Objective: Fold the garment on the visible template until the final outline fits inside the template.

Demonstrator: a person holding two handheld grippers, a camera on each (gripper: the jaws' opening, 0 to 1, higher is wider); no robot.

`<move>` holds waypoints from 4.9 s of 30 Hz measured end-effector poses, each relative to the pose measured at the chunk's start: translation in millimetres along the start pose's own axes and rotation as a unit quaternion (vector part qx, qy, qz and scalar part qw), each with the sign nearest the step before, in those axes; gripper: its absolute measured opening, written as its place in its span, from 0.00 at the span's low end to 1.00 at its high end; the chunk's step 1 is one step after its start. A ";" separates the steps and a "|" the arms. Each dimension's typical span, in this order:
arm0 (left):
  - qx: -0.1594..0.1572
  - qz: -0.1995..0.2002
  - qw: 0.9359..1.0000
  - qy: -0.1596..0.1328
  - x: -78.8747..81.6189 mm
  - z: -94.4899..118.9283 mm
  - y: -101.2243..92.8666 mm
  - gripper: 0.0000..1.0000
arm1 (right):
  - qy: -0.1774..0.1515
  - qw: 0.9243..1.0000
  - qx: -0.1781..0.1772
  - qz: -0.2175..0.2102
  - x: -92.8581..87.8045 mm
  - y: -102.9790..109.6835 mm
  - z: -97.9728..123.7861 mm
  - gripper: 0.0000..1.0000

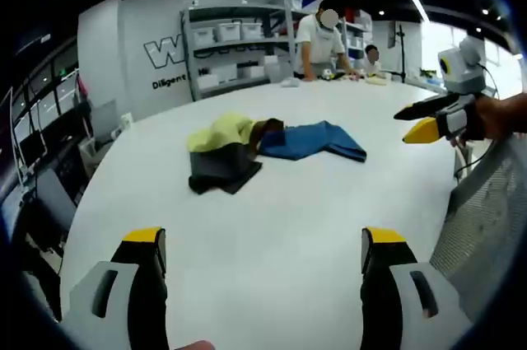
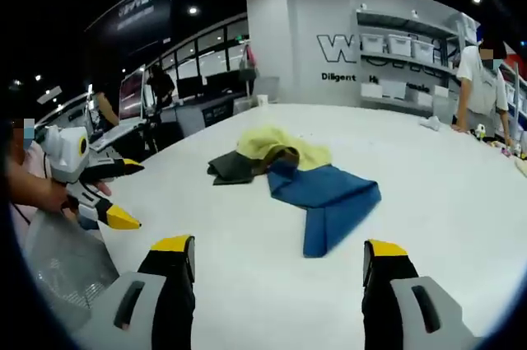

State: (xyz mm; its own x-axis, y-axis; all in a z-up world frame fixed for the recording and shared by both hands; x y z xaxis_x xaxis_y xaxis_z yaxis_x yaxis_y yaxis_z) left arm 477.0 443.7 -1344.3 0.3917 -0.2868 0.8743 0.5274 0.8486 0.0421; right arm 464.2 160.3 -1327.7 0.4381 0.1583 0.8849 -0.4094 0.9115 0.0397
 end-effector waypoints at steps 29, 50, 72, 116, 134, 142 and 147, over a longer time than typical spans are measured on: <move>-0.011 0.001 1.000 -0.001 -1.6 -3.1 -0.4 0.90 | 0.016 1.000 0.006 0.017 -4.7 6.4 -1.1 0.76; -0.026 -0.001 1.000 -0.005 1.4 -15.6 -1.0 0.85 | 0.035 0.999 -0.004 0.024 -5.9 -1.5 -9.4 0.65; -0.063 -0.019 0.998 0.004 12.3 -48.4 15.2 0.84 | 0.034 0.999 -0.004 0.038 10.4 -4.8 -40.4 0.65; -0.120 -0.078 0.990 0.016 45.1 -151.8 35.3 0.50 | 0.066 0.996 0.060 0.011 37.5 -13.0 -169.9 0.32; -0.136 -0.149 0.977 0.076 57.6 -199.6 47.2 0.24 | 0.124 0.991 0.023 0.047 25.3 -12.9 -202.2 0.17; -0.142 -0.165 0.970 0.111 52.2 -199.8 50.6 0.00 | 0.152 0.985 0.032 0.069 21.0 -22.0 -190.8 0.00; -0.154 -0.164 0.966 0.129 44.7 -184.6 50.6 0.00 | 0.172 0.982 0.040 0.065 12.6 -24.1 -171.2 0.00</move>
State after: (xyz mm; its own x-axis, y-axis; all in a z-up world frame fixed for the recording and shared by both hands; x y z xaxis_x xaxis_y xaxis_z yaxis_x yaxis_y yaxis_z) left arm 660.4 391.7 -1392.3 0.3191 -0.6533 0.6865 0.8390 0.5317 0.1160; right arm 616.6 205.3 -1397.0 0.6161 0.4030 0.6768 -0.5356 0.8443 -0.0153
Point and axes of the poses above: the point that each gripper's makers call its tool centre point, and the gripper's own axes: z roughly backward along the fingers, y roughly to its left, x roughly out of its top, the point moved 6 cm from there along z, roughly backward along the fingers, and after that the axes turned 3 degrees about z, right-handed, at the moved point
